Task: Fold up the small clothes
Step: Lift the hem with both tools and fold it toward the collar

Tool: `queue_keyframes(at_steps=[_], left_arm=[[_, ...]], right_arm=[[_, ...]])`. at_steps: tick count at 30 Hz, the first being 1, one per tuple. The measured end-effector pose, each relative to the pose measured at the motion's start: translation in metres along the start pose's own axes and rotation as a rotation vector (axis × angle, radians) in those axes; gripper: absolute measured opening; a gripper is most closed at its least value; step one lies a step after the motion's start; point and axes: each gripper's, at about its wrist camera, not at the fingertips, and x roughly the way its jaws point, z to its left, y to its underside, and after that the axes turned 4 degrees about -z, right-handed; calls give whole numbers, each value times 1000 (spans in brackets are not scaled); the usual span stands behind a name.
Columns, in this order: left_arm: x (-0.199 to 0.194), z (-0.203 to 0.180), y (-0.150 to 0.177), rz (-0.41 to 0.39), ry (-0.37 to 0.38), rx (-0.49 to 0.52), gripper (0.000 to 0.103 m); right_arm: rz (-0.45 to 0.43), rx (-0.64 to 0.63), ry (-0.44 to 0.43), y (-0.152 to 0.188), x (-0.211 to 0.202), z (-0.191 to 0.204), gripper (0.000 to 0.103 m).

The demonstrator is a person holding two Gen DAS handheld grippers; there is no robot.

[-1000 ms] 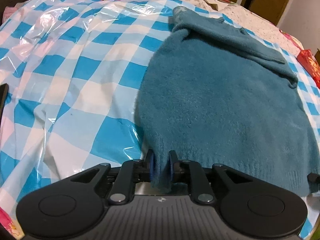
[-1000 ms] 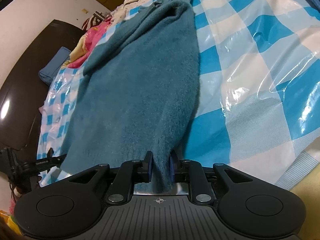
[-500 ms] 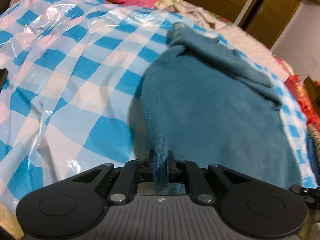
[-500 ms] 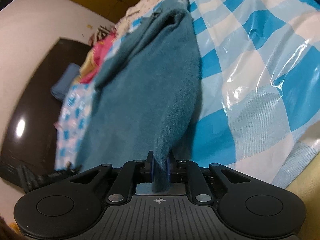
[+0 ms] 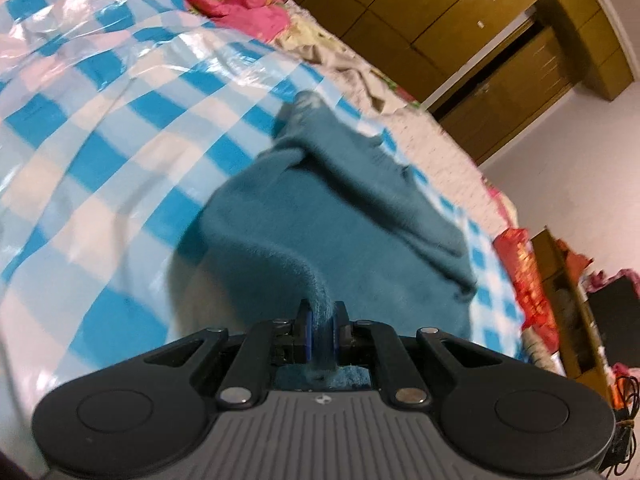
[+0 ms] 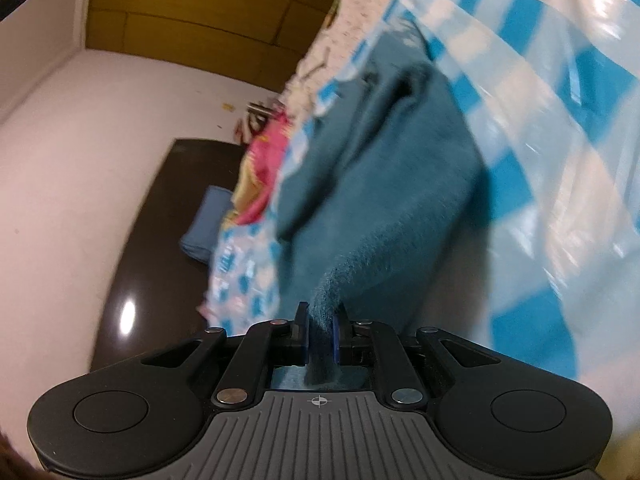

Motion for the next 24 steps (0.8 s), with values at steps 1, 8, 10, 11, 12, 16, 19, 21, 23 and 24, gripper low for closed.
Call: queue_keyframes(at_steps=[1,8,10,11,12,16,19,21,23,24], left_arm=[[3,-2,-4,-3,7,-1,20],[35,-20,-57,-57,70,4,20],[47,-26,-77,-77,88,15,20],[54,-30,-87,-86,91,24,20],[62,-33,-97,-92,92,31,20],[102,-45,-137,-109,82,49,20],[139,-52,-163,-120,58,66,20],[162,-54,-174,-125,40,72,20],[186,-52,-183,-127,19,67,20],[198,-50,-186,-125,6,61,20]], right_arm=[[-9,-1,-10,-4,2,4,11],[-88,-21,-71,-54,24,30,11],[-115,-34,-77,-71,32,36,11],[-132,-41,-76,-82,37,39,11],[-148,-47,-74,-91,42,41,11],[-208,-36,-46,-126,64,39,11],[-240,-6,-12,-153,83,28,11],[-260,22,12,-169,97,19,11],[-278,43,30,-185,109,11,11],[-286,43,43,-192,116,9,11]])
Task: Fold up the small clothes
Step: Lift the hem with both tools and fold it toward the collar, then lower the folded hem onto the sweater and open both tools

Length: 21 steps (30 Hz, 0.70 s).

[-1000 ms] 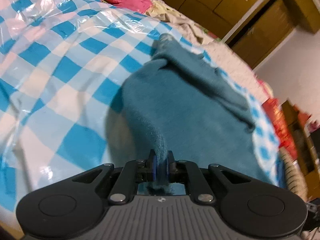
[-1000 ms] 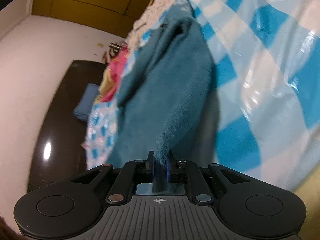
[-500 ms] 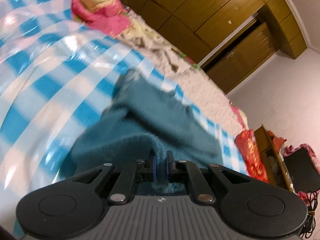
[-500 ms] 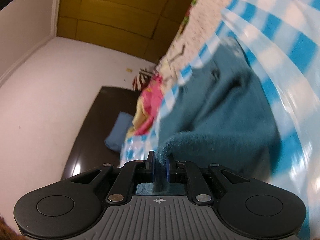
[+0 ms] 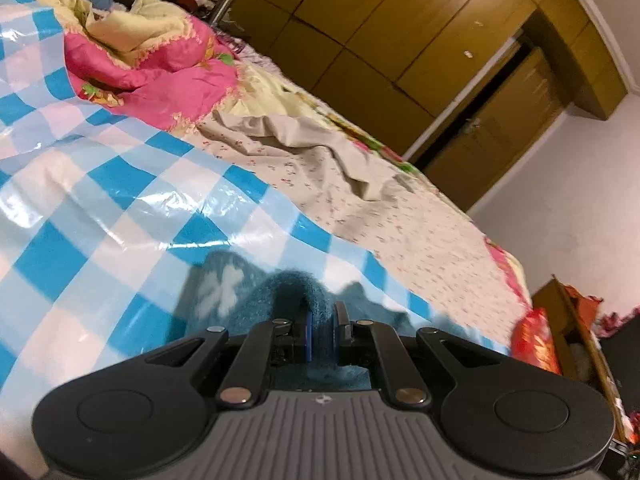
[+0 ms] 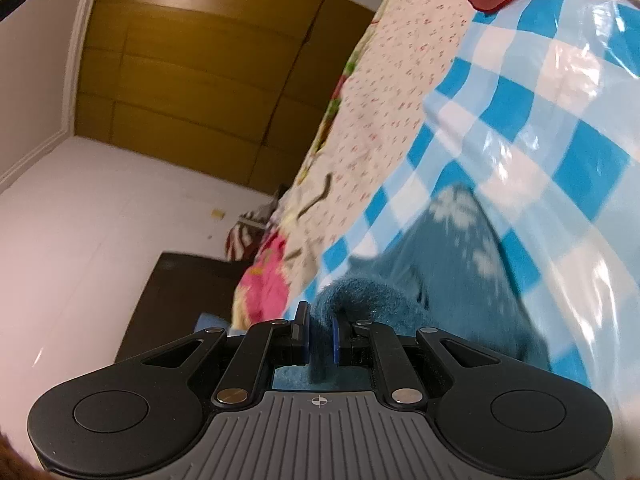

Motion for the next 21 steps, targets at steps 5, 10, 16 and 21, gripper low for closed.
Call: queue_keyframes(at_steps=[5,10,16,21], left_arm=[[43,12,7,31,-96,8,20],[56,30,8,52,-117,-86,21],[51,31,3,48,-119,-126,26],[39,30,-10,-6,-143,-157,37]], right_arm=[[-15,-45,99,-11,50,-8,11],[4,4,170,-17,81,-28,14],[16,64,160,-21,81,-34,17],[13,87,163,-23,81,-28,20]])
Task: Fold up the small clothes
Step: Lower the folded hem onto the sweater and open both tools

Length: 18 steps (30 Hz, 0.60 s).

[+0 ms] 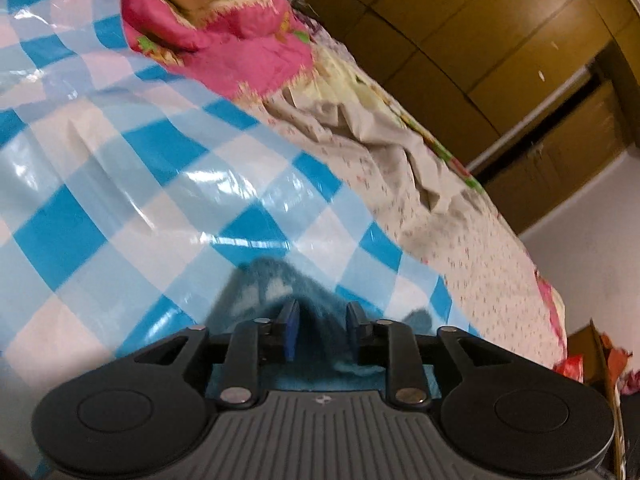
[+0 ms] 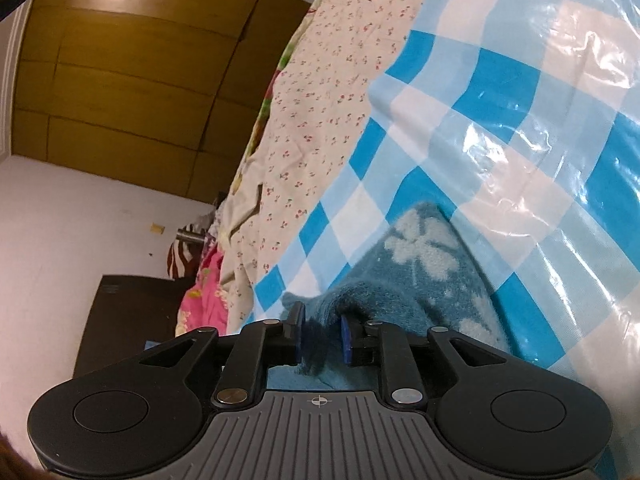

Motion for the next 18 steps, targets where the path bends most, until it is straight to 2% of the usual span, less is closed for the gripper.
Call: queue_keyframes(at_steps=[5,13,16,18], left_arm=[[-12,-6,-3,-37,-46,108,39],[-26,6,22,-16,-69,200,40],[-28,9,30,-10,-104,245,40],[-28,9,38,-6,-127,290,40]], right_arm=[[7,67,-29,-4,-3,-5,27],[-7,49,-23,-9,-7,1,37],[-16,50,-32,-14,-10,0,47],[-26,57,-40,-18,-13,1,47]])
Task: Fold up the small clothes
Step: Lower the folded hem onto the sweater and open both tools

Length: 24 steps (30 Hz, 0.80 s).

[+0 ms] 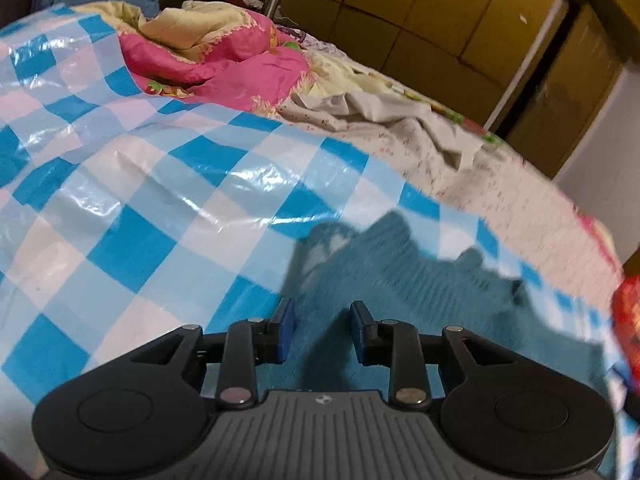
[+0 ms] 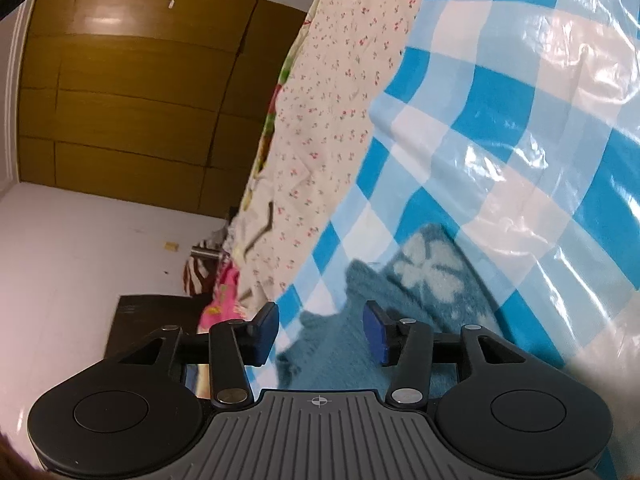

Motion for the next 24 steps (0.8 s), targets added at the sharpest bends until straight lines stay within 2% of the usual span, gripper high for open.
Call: queue_keyframes(at_steps=[4,8,12,15,19,24], left_arm=[[-9,3,8,-12,8,7,42],[-19,11,13,-25,4,5,43],[-30,19,19,-41,-7,-1,44],[-38,26,21,-45,-5,-22,44],[-42,32,30,-28,0,-33,48],[-46,40,43,0,14,-50,57]], right_arm=[[-10,-145,56,3,-13,13,47],[21,-336,150,25,-32,16,47],[42,-475,218,49,-45,9,47],[77,-542,245,64,-50,4,52],[75,-649,273,78,-55,7,55],[82,-651,277,83,-58,1,60]])
